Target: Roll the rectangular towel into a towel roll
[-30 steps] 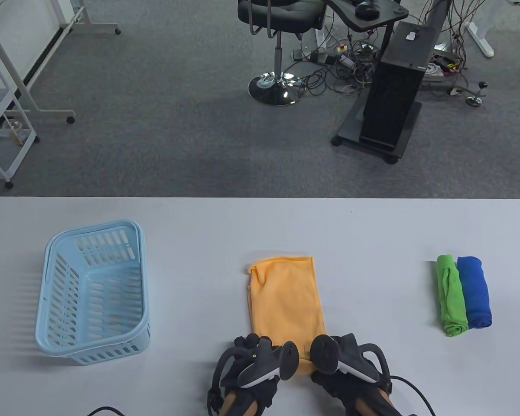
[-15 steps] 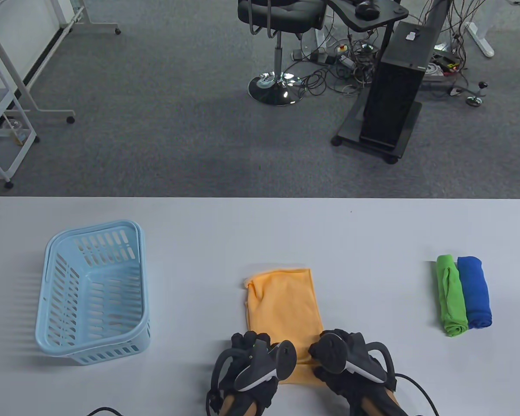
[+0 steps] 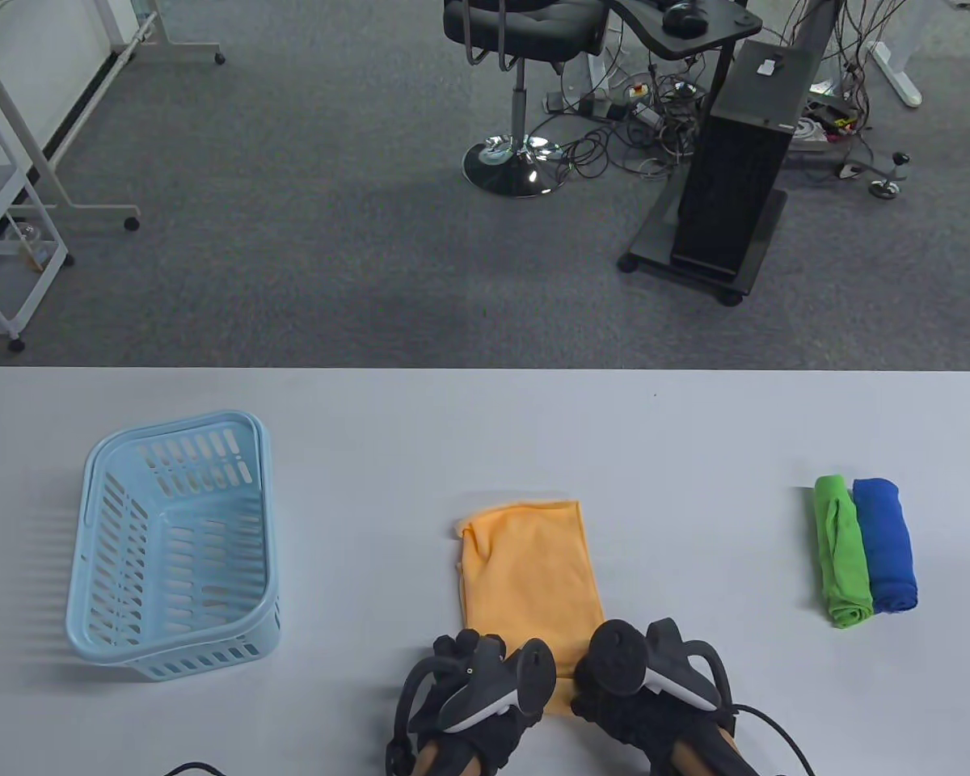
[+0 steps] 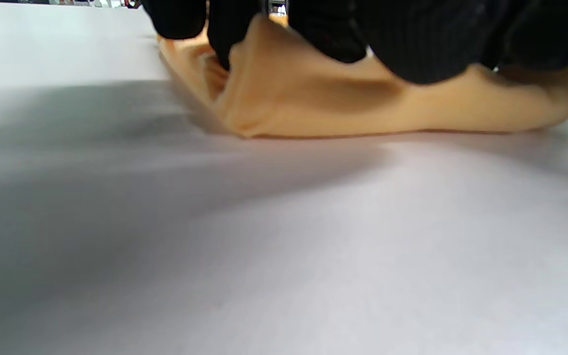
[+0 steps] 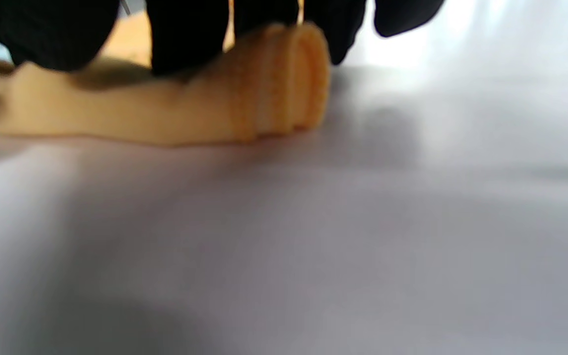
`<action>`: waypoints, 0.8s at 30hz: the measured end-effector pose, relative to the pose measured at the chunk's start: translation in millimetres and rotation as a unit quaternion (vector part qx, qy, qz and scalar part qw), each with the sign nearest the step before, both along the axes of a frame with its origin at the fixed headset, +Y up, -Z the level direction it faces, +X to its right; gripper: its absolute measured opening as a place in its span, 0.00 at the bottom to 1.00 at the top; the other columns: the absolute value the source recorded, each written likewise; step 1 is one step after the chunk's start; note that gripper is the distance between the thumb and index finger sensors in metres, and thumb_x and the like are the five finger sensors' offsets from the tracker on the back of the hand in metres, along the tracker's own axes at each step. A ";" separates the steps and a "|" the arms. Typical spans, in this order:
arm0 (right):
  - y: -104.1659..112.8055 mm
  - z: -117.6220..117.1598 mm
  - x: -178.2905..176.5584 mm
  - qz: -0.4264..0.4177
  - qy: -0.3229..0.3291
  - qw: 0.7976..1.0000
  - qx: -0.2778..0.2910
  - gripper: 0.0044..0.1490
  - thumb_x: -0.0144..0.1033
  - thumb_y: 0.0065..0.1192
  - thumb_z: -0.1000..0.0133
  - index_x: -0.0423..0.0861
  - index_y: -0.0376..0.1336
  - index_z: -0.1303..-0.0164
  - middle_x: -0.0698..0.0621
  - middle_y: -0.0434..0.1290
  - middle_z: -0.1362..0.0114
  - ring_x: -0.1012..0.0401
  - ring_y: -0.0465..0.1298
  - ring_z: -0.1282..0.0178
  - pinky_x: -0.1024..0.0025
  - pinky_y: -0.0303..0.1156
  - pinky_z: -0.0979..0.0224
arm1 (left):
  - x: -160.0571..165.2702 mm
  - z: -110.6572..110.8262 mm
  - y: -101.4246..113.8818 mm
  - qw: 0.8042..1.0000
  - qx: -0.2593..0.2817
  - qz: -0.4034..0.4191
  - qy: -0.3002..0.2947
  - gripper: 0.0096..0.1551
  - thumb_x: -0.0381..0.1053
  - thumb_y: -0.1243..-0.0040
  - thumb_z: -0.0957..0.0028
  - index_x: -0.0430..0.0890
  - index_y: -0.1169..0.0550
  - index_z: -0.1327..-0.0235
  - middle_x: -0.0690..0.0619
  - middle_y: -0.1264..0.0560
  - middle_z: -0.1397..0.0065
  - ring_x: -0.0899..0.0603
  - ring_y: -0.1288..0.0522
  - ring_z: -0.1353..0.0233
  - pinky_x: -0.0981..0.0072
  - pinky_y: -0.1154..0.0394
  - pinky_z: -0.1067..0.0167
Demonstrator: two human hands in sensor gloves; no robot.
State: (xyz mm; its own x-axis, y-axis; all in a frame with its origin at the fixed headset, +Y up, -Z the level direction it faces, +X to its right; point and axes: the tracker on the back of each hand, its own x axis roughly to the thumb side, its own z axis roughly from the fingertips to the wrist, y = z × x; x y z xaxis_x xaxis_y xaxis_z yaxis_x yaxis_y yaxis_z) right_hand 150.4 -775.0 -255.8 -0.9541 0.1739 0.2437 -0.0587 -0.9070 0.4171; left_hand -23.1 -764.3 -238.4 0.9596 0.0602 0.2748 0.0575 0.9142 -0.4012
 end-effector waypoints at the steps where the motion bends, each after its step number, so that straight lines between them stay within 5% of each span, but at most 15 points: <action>1: -0.9 -0.1 -0.2 0.002 0.001 1.000 -0.001 0.43 0.57 0.59 0.61 0.50 0.62 0.35 0.45 0.54 0.23 0.45 0.56 0.21 0.39 0.51 0.23 | 0.2 -0.3 -0.9 1.000 -0.002 -0.010 -0.003 0.40 0.64 0.39 0.61 0.55 0.29 0.31 0.40 0.38 0.22 0.30 0.46 0.22 0.28 0.51 0.30; 10: -4.7 1.3 -5.0 0.031 0.002 1.000 -0.006 0.48 0.58 0.62 0.63 0.50 0.56 0.33 0.46 0.50 0.23 0.44 0.53 0.20 0.38 0.49 0.22 | 3.8 -1.6 -3.2 0.998 0.024 -0.064 -0.001 0.37 0.59 0.36 0.60 0.58 0.32 0.34 0.44 0.36 0.24 0.32 0.44 0.22 0.29 0.50 0.29; 24: -4.3 0.7 -10.6 0.021 -0.008 0.998 0.059 0.36 0.45 0.60 0.60 0.47 0.65 0.41 0.46 0.59 0.27 0.46 0.60 0.23 0.39 0.54 0.23 | 0.2 -3.4 -3.0 0.998 0.055 -0.008 -0.008 0.31 0.55 0.41 0.58 0.53 0.23 0.38 0.46 0.24 0.34 0.35 0.31 0.27 0.29 0.43 0.30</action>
